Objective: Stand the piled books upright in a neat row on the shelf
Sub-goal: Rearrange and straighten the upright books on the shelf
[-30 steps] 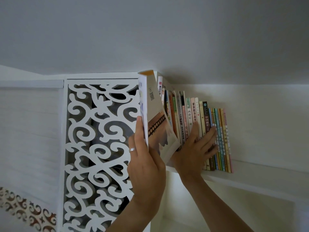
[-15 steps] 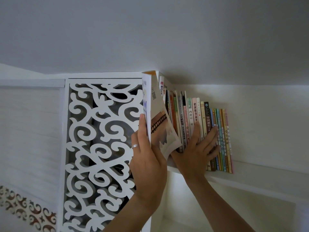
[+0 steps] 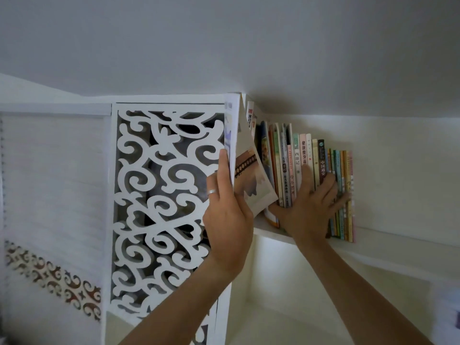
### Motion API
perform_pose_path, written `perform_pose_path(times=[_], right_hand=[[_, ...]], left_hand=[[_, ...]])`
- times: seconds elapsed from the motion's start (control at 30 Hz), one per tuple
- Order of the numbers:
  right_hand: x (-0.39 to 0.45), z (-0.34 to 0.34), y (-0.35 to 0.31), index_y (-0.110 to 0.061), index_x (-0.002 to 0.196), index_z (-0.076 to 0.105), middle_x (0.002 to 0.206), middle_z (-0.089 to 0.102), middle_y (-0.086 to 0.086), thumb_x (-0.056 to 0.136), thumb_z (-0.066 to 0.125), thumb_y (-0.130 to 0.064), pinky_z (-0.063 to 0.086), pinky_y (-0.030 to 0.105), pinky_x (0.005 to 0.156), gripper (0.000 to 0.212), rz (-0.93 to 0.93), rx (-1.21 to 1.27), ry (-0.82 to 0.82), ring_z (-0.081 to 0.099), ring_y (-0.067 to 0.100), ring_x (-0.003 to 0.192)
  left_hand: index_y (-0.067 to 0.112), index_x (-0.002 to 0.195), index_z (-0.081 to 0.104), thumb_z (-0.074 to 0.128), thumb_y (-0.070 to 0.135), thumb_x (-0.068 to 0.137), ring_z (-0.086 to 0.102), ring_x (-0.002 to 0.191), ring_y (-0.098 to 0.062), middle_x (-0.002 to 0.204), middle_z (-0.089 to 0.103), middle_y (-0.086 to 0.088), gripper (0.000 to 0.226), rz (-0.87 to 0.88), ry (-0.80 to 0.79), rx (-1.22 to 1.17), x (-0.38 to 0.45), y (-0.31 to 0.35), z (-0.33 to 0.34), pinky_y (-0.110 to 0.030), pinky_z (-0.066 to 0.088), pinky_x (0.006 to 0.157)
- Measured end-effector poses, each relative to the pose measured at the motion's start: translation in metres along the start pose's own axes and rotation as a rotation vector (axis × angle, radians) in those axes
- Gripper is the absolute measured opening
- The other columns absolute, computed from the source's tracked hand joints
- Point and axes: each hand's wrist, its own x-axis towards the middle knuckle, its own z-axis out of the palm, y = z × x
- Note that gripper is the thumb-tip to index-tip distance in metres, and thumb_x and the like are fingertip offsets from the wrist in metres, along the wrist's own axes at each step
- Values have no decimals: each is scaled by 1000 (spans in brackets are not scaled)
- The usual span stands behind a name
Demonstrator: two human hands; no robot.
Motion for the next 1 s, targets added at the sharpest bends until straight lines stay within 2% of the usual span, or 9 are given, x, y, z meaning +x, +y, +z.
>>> perform_pose_path(times=[0.13, 0.2, 0.3, 0.47, 0.63, 0.77, 0.9, 0.93, 1.0], right_hand=[[-1, 0, -2, -24, 160, 19, 163, 11, 30, 62, 72, -78, 0, 74, 118, 123, 16, 37, -33, 12, 49, 151], [-2, 1, -3, -23, 160, 19, 164, 9, 30, 64, 71, -77, 0, 73, 118, 121, 18, 57, -31, 10, 49, 152], [-3, 2, -4, -23, 160, 21, 164, 10, 29, 65, 71, -75, 4, 73, 118, 119, 26, 79, -26, 9, 49, 152], [-4, 6, -3, -23, 161, 22, 165, 10, 28, 68, 63, -82, 6, 71, 120, 117, 35, 70, -16, 9, 46, 153], [-5, 4, -1, -22, 161, 22, 165, 11, 28, 68, 67, -82, 6, 70, 120, 120, 28, 84, -3, 10, 47, 153], [-7, 5, -2, -22, 162, 21, 165, 10, 29, 68, 64, -86, 4, 68, 121, 122, 22, 84, -7, 8, 46, 154], [-8, 5, 0, -21, 163, 22, 166, 9, 29, 77, 38, -92, 5, 67, 121, 112, 1, 103, 0, 8, 46, 154], [-8, 6, 1, -21, 163, 22, 166, 9, 29, 78, 39, -89, 6, 68, 121, 110, -4, 102, 2, 7, 46, 155], [-8, 8, 3, -22, 163, 21, 166, 7, 28, 76, 43, -83, 7, 68, 121, 108, -15, 89, 5, 6, 45, 155]], left_hand=[[27, 162, 23, 56, 0, 97, 52, 70, -8, 129, 54, -7, 78, -15, -18, 60, 2, 0, -1, -16, 47, 48], [28, 163, 23, 55, -1, 97, 57, 67, -17, 135, 54, -11, 79, -29, -29, 103, 2, 0, -5, -29, 52, 46], [30, 163, 21, 52, 0, 96, 59, 67, -21, 135, 52, -11, 80, -30, -67, 137, 4, 4, -14, -37, 56, 51], [33, 163, 22, 38, 18, 93, 62, 91, -22, 130, 54, -8, 73, -5, -200, 95, 0, 24, -11, -44, 61, 73], [31, 164, 19, 49, 4, 97, 60, 90, -22, 136, 55, -10, 79, -72, -198, 135, 2, 12, 21, -38, 57, 74], [27, 164, 15, 46, 9, 104, 67, 99, -25, 139, 58, -11, 70, -28, -207, 128, 3, -4, 53, -27, 50, 77], [21, 163, 11, 36, 30, 111, 72, 88, -21, 118, 70, -9, 58, 0, -256, 80, 8, -29, 95, -42, 64, 76], [20, 162, 13, 34, 36, 112, 72, 91, -17, 120, 69, -8, 57, 2, -260, 49, 8, -34, 103, -38, 64, 78], [18, 162, 16, 34, 41, 112, 66, 102, -2, 131, 63, -3, 57, 2, -275, -52, 9, -39, 115, -16, 57, 83]])
